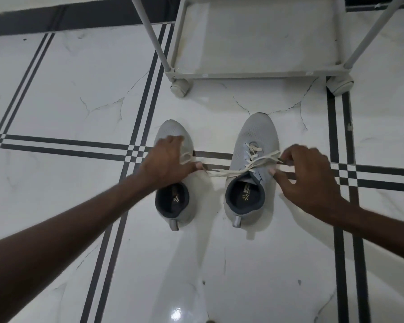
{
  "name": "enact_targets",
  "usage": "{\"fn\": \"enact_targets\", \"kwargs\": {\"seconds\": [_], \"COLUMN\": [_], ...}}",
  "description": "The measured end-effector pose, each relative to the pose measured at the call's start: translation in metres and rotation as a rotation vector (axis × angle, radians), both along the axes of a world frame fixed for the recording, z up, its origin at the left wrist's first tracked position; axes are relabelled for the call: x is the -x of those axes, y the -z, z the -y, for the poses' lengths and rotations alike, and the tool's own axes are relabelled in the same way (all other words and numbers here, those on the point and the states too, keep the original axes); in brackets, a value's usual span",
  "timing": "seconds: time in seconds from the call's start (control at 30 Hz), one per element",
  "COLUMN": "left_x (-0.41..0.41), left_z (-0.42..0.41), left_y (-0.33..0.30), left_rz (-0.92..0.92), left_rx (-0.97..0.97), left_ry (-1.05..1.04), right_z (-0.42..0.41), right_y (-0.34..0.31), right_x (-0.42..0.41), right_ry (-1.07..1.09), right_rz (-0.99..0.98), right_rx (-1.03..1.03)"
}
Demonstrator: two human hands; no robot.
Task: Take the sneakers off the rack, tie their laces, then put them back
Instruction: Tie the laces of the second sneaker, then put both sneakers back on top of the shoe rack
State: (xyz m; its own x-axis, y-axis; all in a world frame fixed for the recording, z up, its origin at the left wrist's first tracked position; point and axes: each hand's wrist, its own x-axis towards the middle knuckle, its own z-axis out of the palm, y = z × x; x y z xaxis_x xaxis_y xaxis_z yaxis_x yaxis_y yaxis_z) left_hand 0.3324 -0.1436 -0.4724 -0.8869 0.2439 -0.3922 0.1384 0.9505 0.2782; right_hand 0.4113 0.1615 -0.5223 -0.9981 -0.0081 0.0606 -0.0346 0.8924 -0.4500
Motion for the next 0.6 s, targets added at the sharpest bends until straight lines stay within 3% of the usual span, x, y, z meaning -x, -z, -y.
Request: {"fn": "enact_targets", "kwargs": {"seconds": [0.1,0.17,0.27,0.37,0.6], "left_x": [-0.011,-0.033,-0.066,-0.081,-0.085], "left_z": [0.038,0.049,0.056,0.046,0.024], "left_y": [-0.021,-0.019,0.017,0.041,0.051], "left_rz": [0.403,0.604,0.452,0.256,0.152], "left_rx": [-0.004,-0.078,-0.251,-0.252,-0.304], "left_ry": [-0.209,-0.333,-0.503,-0.687,-0.682], "right_z": [0.021,0.031,0.044,0.055,0.079], "right_y": [0.006,0.014,0.02,0.027,0.028], "right_x": [-0.02,-0.02,-0.01,-0.003,0.008], "right_ry": [0.196,0.204,0.254,0.263,0.149], "right_rz": [0.543,0.765,0.749,0.713,0.659], "right_rx": [0.228,0.332,0.424,0.436,0.343]}}
